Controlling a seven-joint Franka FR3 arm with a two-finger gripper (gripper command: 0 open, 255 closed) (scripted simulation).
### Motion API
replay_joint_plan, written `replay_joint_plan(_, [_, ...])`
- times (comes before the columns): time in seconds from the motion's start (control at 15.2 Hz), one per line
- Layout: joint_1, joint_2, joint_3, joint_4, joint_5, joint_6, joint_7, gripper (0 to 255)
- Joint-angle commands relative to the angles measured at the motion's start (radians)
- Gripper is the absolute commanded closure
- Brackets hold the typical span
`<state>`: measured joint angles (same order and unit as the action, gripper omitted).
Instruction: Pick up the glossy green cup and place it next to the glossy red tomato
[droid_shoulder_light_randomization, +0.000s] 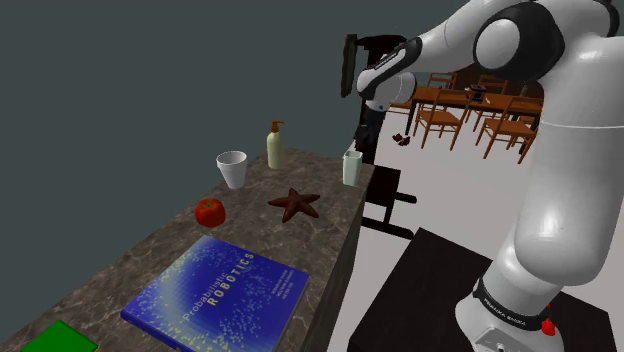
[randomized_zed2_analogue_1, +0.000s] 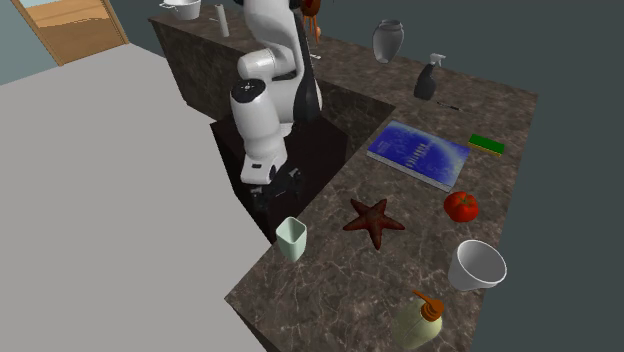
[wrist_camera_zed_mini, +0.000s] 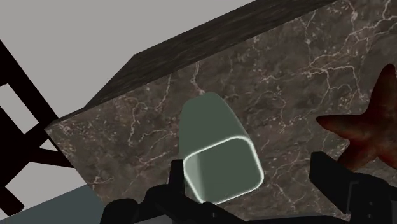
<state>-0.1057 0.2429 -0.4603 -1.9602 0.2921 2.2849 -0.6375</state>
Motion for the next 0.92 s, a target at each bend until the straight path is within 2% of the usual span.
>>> replay_joint_plan(0.0, [-0.033,0.080,0.007,0.058,0.049,0.011,-0.050,0])
replay_joint_plan(0.2, [-0.080,0.189,0.025,0.161,0.099,0.006,-0.092,0])
replay_joint_plan(0.86, [-0.095,0.260,0.053,0.162,0.141,0.070,-0.117,0])
